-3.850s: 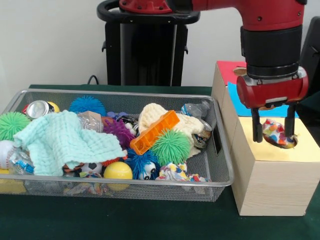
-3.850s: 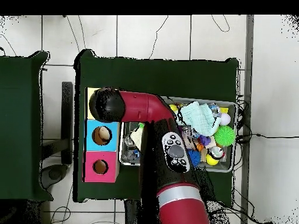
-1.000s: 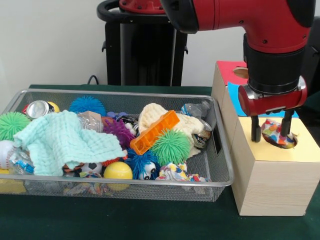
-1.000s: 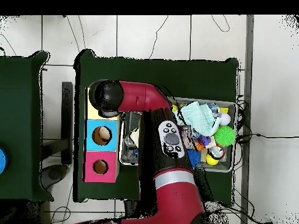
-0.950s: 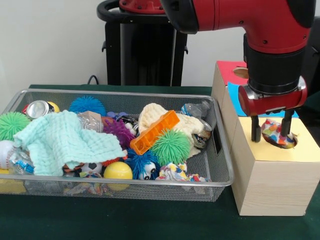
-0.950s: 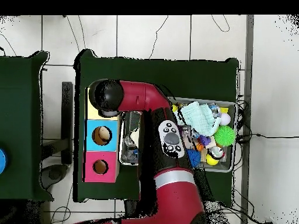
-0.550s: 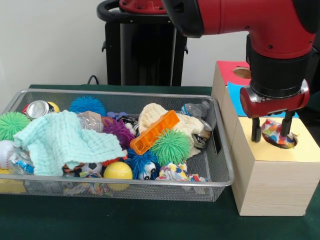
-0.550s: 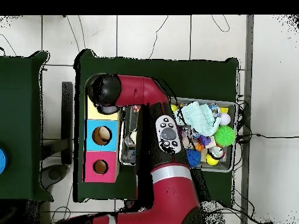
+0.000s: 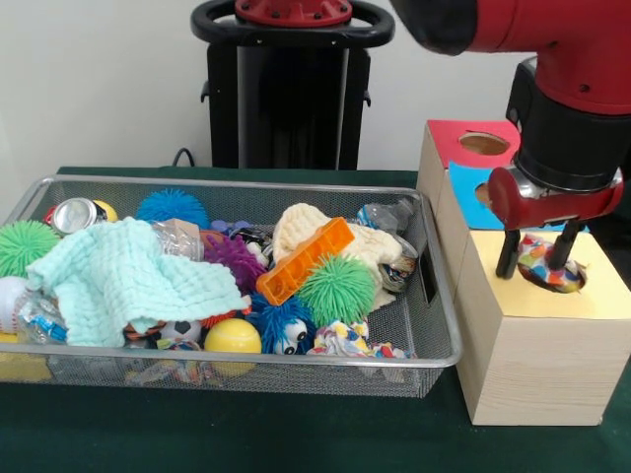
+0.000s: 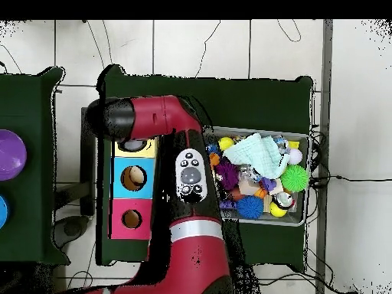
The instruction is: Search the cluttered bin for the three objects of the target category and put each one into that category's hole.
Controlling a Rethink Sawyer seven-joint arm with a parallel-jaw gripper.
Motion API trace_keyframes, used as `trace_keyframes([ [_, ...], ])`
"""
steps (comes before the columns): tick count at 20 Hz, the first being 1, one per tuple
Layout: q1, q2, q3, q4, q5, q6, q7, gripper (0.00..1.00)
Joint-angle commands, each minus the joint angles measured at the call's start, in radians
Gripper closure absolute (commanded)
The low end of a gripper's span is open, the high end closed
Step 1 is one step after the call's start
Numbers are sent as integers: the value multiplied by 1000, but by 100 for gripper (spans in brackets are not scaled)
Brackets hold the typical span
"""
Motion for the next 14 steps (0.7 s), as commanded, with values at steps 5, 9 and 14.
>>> trace_keyframes([
  [5, 40, -51, -116, 164, -52, -370, 335, 0],
  [9, 48, -104, -129, 246, -33, -441, 310, 0],
  [14, 107, -162, -209, 267, -13, -512, 356, 0],
])
